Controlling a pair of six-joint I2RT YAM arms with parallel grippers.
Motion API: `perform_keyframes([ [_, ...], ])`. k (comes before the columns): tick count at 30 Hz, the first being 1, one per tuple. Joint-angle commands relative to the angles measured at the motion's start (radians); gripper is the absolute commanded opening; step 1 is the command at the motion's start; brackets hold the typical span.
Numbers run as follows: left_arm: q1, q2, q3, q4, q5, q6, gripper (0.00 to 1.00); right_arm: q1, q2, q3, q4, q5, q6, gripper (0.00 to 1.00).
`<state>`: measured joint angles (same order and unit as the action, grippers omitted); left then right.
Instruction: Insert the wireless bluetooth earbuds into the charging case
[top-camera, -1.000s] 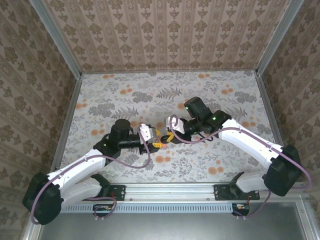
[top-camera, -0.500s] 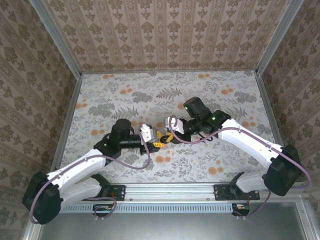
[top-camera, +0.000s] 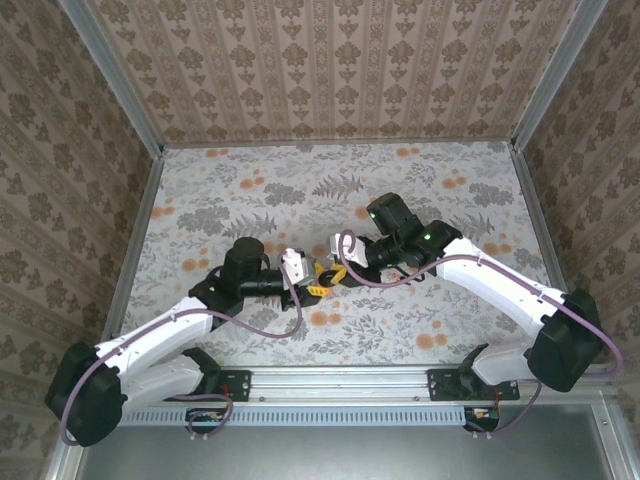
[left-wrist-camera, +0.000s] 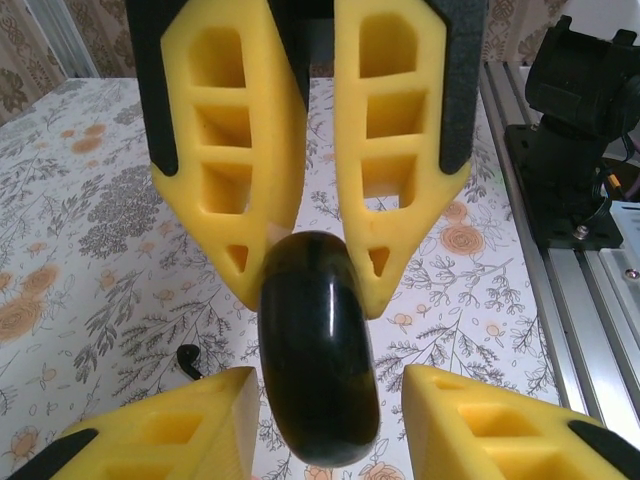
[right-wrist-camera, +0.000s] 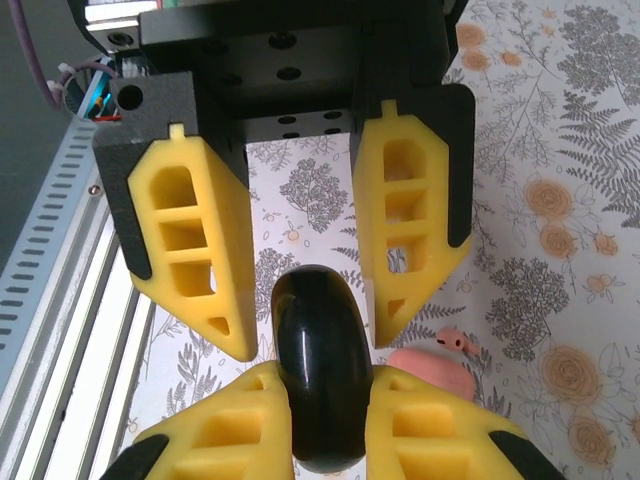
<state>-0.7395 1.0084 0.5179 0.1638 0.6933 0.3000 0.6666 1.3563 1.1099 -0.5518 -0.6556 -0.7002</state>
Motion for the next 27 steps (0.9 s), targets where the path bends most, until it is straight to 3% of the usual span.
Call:
perform_keyframes([
  [1, -0.009, -0.002, 0.035, 0.014, 0.027, -0.016, 0.40, 0.007, 0.014, 0.015, 0.011, -0.044, 0.007, 0.13],
  [6, -0.008, -0.014, 0.033, 0.016, 0.022, -0.019, 0.36, 0.006, 0.015, 0.017, 0.012, -0.045, 0.006, 0.13],
  [15, -0.009, -0.026, 0.028, 0.019, 0.005, -0.019, 0.21, 0.007, 0.012, 0.009, 0.011, -0.048, -0.001, 0.15],
  [19, -0.009, -0.023, 0.021, 0.016, 0.006, -0.014, 0.18, -0.003, 0.000, -0.007, 0.065, -0.037, 0.028, 0.26],
  [27, -0.015, -0.029, 0.031, -0.010, 0.012, -0.005, 0.16, -0.028, 0.002, 0.024, 0.049, -0.010, 0.062, 0.32],
])
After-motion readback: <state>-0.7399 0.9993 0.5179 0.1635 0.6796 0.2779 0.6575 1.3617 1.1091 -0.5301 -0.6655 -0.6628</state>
